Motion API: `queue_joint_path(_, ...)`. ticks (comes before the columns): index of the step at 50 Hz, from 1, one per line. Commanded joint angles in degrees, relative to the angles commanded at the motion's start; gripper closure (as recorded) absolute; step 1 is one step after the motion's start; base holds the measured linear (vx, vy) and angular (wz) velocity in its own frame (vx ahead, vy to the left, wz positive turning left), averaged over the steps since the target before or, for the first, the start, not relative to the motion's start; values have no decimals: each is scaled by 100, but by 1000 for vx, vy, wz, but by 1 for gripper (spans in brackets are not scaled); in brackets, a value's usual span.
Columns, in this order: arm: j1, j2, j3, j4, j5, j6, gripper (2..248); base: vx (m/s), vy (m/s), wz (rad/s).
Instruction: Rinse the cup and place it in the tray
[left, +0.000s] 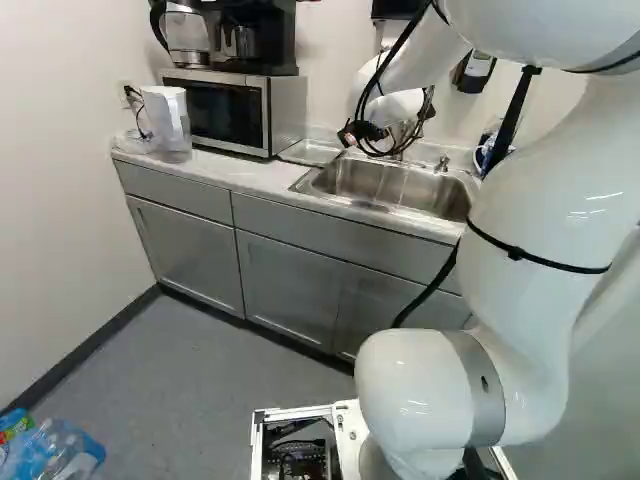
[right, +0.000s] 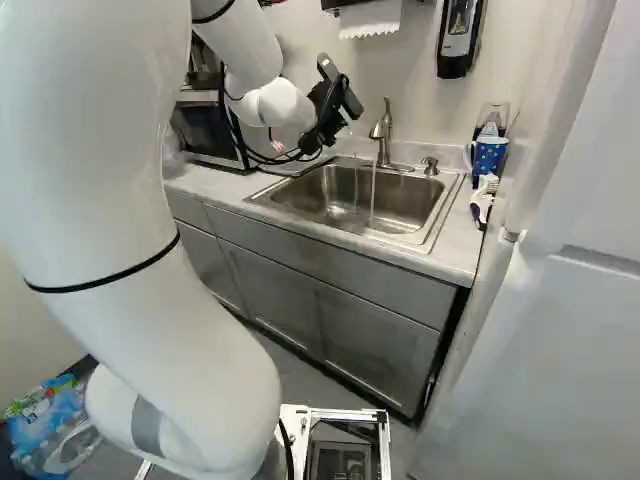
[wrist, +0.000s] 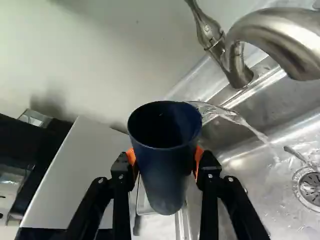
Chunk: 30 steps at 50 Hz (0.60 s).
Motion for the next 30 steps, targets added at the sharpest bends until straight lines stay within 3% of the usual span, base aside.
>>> queue_joint_path(30,0,0,0,0,0,1809,126,0,0,0)
